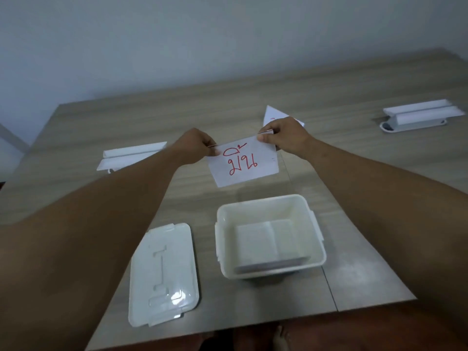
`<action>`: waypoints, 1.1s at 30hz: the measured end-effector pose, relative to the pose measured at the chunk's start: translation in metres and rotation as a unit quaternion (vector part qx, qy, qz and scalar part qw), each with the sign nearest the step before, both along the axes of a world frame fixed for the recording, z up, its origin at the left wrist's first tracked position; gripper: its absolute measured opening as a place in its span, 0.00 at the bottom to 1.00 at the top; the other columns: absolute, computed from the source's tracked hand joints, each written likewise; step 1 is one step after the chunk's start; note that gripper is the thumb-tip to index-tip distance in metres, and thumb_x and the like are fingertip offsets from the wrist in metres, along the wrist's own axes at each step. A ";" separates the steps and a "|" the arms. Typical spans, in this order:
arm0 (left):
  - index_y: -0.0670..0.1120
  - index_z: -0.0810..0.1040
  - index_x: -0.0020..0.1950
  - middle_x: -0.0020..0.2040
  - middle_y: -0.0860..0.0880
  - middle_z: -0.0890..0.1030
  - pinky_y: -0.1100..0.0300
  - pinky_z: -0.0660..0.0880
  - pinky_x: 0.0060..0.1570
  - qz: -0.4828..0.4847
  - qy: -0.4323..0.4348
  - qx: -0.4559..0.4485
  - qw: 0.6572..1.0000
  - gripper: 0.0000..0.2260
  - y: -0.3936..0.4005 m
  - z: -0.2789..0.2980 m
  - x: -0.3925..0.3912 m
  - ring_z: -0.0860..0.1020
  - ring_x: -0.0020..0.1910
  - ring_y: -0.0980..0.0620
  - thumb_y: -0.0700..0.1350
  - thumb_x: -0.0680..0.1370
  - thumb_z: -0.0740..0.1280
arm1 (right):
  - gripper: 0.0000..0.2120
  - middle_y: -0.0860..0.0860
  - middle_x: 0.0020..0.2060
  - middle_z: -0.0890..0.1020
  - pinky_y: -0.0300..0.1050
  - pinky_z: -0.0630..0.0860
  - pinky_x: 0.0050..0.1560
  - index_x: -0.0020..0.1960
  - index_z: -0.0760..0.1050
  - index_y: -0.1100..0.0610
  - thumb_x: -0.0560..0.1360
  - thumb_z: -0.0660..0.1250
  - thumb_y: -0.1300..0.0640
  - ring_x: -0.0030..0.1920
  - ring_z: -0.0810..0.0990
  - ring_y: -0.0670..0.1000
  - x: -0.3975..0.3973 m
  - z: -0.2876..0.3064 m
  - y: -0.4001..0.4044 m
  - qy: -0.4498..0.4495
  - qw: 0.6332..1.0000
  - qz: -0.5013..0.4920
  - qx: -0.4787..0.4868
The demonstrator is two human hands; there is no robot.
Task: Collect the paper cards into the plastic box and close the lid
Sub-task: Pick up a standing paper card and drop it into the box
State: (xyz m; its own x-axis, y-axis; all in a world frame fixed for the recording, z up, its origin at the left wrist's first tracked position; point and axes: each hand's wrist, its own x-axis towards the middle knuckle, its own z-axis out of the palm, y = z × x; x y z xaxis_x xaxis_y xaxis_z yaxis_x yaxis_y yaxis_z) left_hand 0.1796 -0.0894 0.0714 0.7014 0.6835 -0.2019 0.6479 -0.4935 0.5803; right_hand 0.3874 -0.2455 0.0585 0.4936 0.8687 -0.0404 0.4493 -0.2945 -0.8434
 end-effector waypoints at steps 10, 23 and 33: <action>0.40 0.84 0.56 0.45 0.45 0.85 0.52 0.81 0.54 -0.036 0.009 -0.098 0.995 0.13 -0.084 -0.006 -0.021 0.82 0.47 0.49 0.43 0.73 0.75 | 0.11 0.59 0.48 0.85 0.49 0.83 0.48 0.53 0.82 0.63 0.75 0.70 0.58 0.46 0.84 0.55 -0.026 -0.013 -0.111 0.100 0.994 0.006 -0.031; 0.41 0.84 0.56 0.51 0.46 0.85 0.59 0.72 0.50 -0.113 0.142 -0.042 0.983 0.13 -0.170 -0.070 -0.061 0.79 0.49 0.48 0.47 0.77 0.70 | 0.11 0.54 0.56 0.84 0.38 0.72 0.53 0.56 0.83 0.61 0.77 0.67 0.58 0.54 0.80 0.50 -0.068 -0.077 -0.177 -0.067 0.975 0.115 -0.176; 0.38 0.81 0.43 0.41 0.45 0.81 0.56 0.71 0.48 -0.201 0.235 0.020 0.951 0.13 -0.204 -0.106 -0.065 0.74 0.44 0.47 0.47 0.79 0.64 | 0.13 0.55 0.57 0.84 0.47 0.74 0.61 0.52 0.82 0.63 0.77 0.63 0.57 0.59 0.79 0.55 -0.088 -0.102 -0.193 -0.127 0.941 0.157 -0.273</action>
State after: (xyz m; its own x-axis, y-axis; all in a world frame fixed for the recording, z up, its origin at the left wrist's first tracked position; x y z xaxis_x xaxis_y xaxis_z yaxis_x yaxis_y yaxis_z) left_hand 0.1149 -0.2936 -0.0346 0.7463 0.3934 -0.5369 0.5855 -0.7718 0.2482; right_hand 0.2994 -0.4382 -0.0432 0.2707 0.8571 -0.4383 0.7530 -0.4722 -0.4583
